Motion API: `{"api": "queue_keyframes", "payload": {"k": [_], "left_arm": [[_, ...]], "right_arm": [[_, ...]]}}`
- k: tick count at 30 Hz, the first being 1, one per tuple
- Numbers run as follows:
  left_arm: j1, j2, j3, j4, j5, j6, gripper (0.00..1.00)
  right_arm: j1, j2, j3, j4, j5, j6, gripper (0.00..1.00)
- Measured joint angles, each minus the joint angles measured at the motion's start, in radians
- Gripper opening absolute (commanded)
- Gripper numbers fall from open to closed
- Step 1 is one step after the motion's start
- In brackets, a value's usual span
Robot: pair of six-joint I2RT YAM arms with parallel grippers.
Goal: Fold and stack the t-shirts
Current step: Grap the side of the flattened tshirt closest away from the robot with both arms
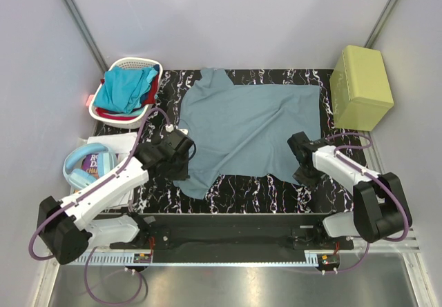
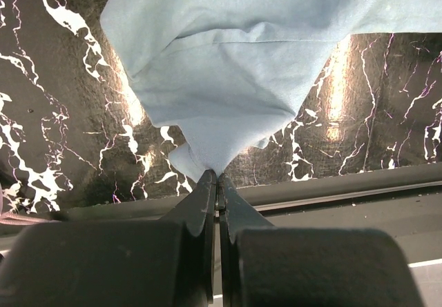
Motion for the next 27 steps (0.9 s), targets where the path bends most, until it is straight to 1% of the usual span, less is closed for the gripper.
{"api": "queue_keyframes", "payload": {"k": [8, 19, 27], "left_arm": [[0.0, 0.025, 0.0, 0.021, 0.006, 0.015, 0.0], [0.0, 0.029, 0.0, 0.023, 0.006, 0.023, 0.0], [0.0, 0.059, 0.009, 0.03, 0.006, 0.035, 0.0]], "right_arm": [[0.0, 0.034, -0.006, 0.004, 0.008, 0.007, 0.49], [0.0, 0.106, 0.042, 0.028, 0.027, 0.006, 0.53], [-0.001, 0.153, 0.058, 0.038, 0.029, 0.004, 0.53]]}}
